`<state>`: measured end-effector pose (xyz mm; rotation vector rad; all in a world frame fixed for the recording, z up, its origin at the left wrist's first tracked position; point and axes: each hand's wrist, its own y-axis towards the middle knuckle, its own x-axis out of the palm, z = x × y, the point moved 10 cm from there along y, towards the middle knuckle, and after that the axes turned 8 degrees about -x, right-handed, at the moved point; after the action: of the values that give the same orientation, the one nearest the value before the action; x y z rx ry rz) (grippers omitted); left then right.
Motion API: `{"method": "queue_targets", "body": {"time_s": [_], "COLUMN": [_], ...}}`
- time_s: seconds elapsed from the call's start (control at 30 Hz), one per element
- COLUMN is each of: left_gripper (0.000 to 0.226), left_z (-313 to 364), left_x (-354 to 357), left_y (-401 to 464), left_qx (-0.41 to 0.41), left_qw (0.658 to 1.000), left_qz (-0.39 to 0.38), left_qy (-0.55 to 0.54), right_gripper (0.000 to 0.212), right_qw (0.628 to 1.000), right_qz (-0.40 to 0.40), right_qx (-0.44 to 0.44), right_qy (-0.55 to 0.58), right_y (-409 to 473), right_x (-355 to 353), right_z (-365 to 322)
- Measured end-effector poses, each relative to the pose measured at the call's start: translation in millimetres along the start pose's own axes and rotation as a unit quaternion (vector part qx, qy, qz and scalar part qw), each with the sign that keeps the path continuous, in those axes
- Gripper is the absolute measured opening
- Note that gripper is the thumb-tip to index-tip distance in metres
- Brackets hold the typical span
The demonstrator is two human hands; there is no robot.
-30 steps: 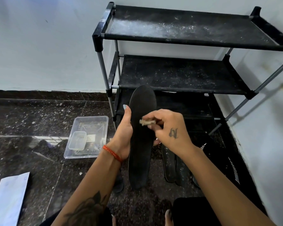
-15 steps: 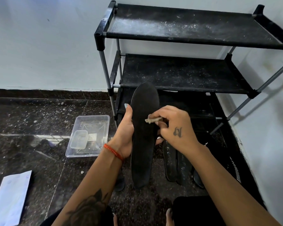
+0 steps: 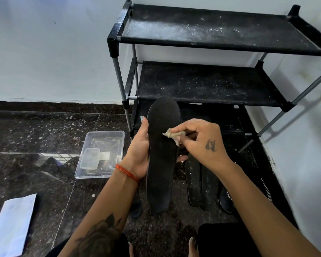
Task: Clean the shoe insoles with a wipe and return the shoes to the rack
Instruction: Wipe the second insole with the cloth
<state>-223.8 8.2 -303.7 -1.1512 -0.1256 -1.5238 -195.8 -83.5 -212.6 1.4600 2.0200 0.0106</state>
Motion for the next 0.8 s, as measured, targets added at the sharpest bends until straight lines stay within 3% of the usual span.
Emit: {"method": "queue_targets", "body": {"time_s": [0.1, 0.17, 0.3, 0.4, 0.47, 0.6, 0.73, 0.8], "left_gripper": [0.073, 0.071, 0.068, 0.07, 0.072, 0.067, 0.065, 0.066], "left_z": [-1.3, -3.0, 0.4, 0.9, 1.3, 0.7, 1.4, 2.2], "left_x": [-3.8, -10.8, -16.6, -18.4, -19.8, -14.2, -15.8, -18.6], "left_y": [0.7, 2.4, 3.2, 3.4, 3.9, 2.0, 2.0, 2.6], "left_qx": [0.006, -0.001, 0.007, 0.006, 0.005, 0.002, 0.008, 0.008], "left_qw": [1.0, 0.999, 0.999, 0.999, 0.999, 0.999, 0.998, 0.998], "left_qz": [0.005, 0.024, 0.038, 0.043, 0.046, 0.043, 0.047, 0.051], "left_qy": [0.012, 0.023, 0.026, 0.021, 0.019, 0.027, 0.04, 0.033], "right_gripper": [0.023, 0.023, 0.019, 0.031, 0.033, 0.026, 0.027, 0.023], "right_qw": [0.995, 0.993, 0.984, 0.965, 0.972, 0.998, 0.991, 0.99], "right_qz": [-0.046, -0.079, -0.177, -0.262, -0.232, -0.022, -0.079, -0.111], "right_qx": [-0.045, -0.052, -0.028, 0.017, 0.025, -0.048, -0.049, -0.04], "right_qy": [-0.079, -0.071, 0.011, -0.023, -0.035, -0.034, -0.098, -0.079], "right_y": [-1.9, -3.3, -8.7, -17.3, -14.3, -1.0, -4.7, -6.4], "right_x": [15.3, 23.5, 35.8, 39.0, 28.6, -6.0, 16.9, 25.7], "right_z": [-3.8, -7.2, -12.5, 0.6, 3.7, -9.5, -7.2, -9.5]}}
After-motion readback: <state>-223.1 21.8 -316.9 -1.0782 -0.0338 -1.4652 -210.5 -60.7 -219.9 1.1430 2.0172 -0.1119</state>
